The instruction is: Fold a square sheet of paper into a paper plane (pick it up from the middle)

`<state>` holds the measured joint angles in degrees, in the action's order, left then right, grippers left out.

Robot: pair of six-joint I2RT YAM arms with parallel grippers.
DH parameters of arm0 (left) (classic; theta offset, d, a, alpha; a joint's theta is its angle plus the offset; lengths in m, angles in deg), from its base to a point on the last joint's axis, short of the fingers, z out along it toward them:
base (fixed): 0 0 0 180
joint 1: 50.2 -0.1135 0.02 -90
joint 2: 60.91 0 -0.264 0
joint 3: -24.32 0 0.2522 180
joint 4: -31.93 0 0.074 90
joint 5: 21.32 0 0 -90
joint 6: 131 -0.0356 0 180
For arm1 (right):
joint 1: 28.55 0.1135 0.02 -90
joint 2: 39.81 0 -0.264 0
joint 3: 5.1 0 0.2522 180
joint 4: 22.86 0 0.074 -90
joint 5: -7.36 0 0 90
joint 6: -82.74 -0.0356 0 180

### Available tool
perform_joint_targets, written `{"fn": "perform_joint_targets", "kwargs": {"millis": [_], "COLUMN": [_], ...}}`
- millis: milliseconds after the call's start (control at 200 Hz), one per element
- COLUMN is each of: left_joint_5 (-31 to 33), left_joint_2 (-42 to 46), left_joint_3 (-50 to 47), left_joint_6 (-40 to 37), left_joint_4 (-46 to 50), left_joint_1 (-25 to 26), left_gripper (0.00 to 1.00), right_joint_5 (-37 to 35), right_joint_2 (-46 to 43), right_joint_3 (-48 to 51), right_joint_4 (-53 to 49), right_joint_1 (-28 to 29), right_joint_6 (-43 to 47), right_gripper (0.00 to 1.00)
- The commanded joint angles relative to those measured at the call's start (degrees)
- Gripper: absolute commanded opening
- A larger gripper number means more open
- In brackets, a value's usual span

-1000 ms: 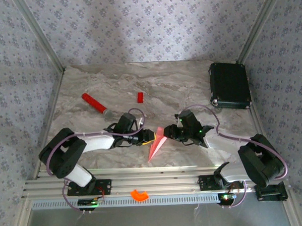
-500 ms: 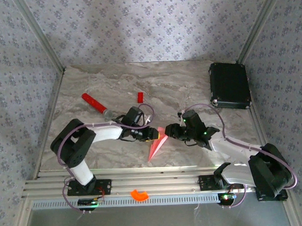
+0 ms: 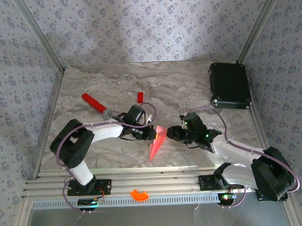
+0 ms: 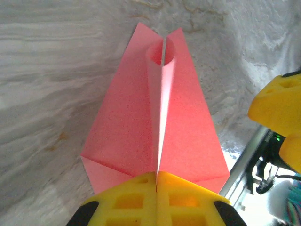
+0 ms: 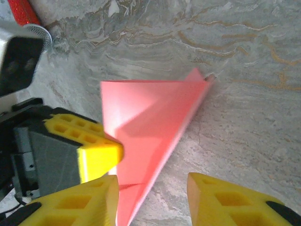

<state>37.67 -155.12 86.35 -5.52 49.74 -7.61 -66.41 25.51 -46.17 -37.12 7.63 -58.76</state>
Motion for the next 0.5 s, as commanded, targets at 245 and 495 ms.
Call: {"fn": "perform_joint_targets", "kwargs": {"millis": [245,495], "left_joint_5": [22.17,24.68], "left_joint_2": [16.84,18.41], "left_joint_3": [-7.56,-8.08], "left_joint_6": [6.50,7.82], "left_joint_4": [8.08,10.44], "left_joint_1": [2.68,4.54], "left_gripper": [0.00,0.00], "right_joint_5": [-2.49,-1.44], "right_joint_2": [4.83,16.11], "right_joint_3": [-6.71,-13.16], "right_joint_4": [0.66,2.60], "right_joint_1": [8.44,13.00], "right_joint_6": [-4.03,-4.66], "right_gripper": [0.47,0.47]}}
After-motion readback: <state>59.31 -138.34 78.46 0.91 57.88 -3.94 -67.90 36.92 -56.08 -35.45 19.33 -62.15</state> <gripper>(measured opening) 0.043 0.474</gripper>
